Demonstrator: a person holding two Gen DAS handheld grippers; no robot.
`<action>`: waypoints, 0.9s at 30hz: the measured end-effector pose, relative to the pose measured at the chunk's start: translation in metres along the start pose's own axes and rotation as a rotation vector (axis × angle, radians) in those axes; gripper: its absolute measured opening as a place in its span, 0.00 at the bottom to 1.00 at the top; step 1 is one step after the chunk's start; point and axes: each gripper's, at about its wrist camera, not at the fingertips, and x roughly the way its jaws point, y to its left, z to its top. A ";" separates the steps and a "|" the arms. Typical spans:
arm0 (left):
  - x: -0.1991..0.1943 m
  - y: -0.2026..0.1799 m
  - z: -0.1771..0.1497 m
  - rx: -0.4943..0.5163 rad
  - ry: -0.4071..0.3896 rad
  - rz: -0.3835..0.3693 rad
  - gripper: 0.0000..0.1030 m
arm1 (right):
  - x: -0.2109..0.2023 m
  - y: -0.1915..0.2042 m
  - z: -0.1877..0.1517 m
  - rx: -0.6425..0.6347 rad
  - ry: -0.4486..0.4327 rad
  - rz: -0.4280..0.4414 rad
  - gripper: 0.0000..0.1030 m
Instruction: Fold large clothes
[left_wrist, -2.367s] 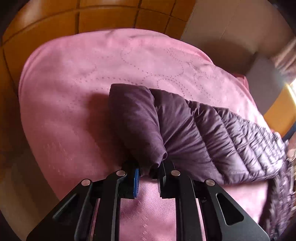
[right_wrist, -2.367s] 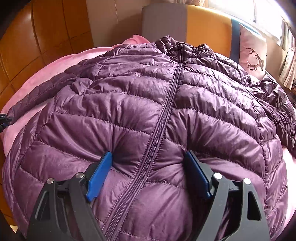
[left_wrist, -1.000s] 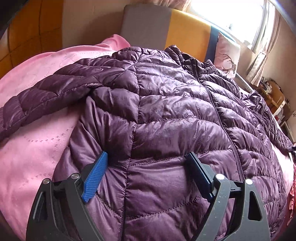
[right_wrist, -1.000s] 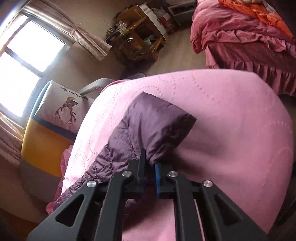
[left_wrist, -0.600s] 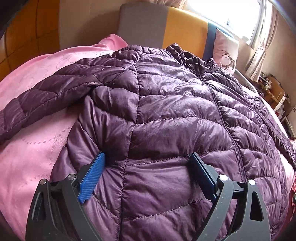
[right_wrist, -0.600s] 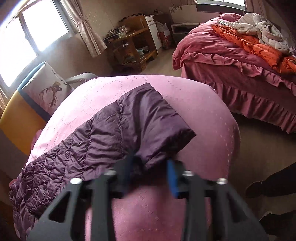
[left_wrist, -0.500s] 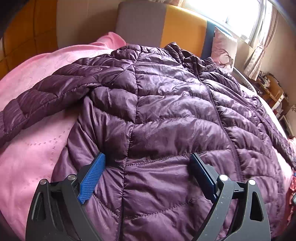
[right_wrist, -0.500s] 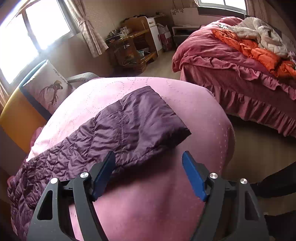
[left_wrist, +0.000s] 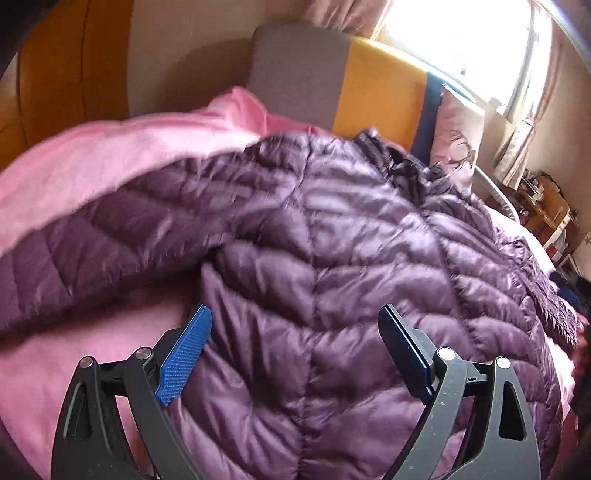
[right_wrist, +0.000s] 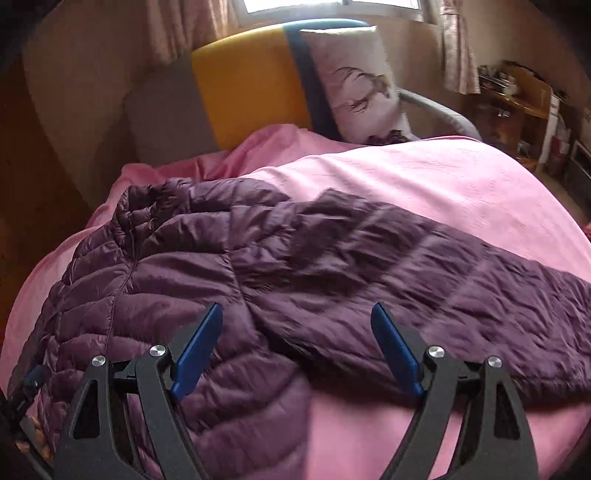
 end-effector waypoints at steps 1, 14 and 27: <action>0.004 0.004 -0.004 -0.011 0.018 -0.005 0.88 | 0.014 0.007 0.006 -0.006 0.009 -0.001 0.80; 0.006 0.020 -0.025 -0.069 0.019 -0.068 0.90 | 0.107 -0.021 0.020 0.074 0.056 -0.213 0.81; 0.002 0.025 -0.025 -0.094 0.005 -0.106 0.91 | 0.007 0.039 -0.031 -0.179 0.025 -0.016 0.86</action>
